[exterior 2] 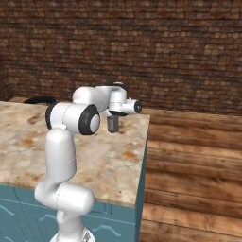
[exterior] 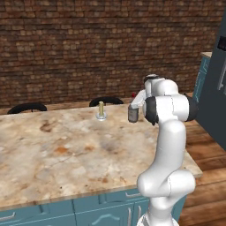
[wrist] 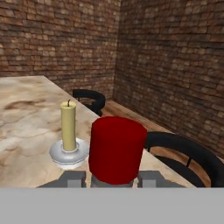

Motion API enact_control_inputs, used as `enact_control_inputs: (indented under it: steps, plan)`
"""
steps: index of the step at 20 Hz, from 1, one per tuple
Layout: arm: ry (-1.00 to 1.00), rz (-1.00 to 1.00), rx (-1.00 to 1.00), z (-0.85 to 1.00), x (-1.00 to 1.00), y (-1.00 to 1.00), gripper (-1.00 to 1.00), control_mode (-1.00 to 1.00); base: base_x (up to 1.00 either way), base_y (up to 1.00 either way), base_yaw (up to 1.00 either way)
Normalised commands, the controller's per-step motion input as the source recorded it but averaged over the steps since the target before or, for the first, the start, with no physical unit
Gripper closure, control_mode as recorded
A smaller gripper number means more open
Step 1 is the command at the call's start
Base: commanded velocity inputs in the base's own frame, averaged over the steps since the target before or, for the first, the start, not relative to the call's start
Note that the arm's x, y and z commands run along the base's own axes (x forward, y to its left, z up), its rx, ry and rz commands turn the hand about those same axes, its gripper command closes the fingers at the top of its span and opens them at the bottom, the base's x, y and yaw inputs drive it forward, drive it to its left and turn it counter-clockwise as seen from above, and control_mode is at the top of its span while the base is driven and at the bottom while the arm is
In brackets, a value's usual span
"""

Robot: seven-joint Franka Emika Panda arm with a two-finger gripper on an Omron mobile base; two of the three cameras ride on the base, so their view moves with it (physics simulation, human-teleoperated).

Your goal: Get the candle and the liquor from the cabinet and move them to the dining counter.

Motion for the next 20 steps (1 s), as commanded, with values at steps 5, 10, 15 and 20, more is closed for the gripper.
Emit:
enact_control_inputs:
  steps: [5, 10, 15, 20]
  plan:
    - [0.0, 0.0, 0.0, 0.03, 0.0, -0.02, -1.0, -1.0, 0.0, 0.0, 0.0]
    - [0.0, 0.0, 0.0, 0.39, 0.0, -0.05, -1.0, -1.0, 0.0, 0.0, 0.0]
    - [0.0, -0.02, 0.0, 0.61, 0.0, 0.0, -1.0, -1.0, 0.0, 0.0, 0.0]
    - [0.0, -0.07, 0.0, 0.84, 0.0, 0.0, -1.0, -1.0, 0.0, 0.0, 0.0]
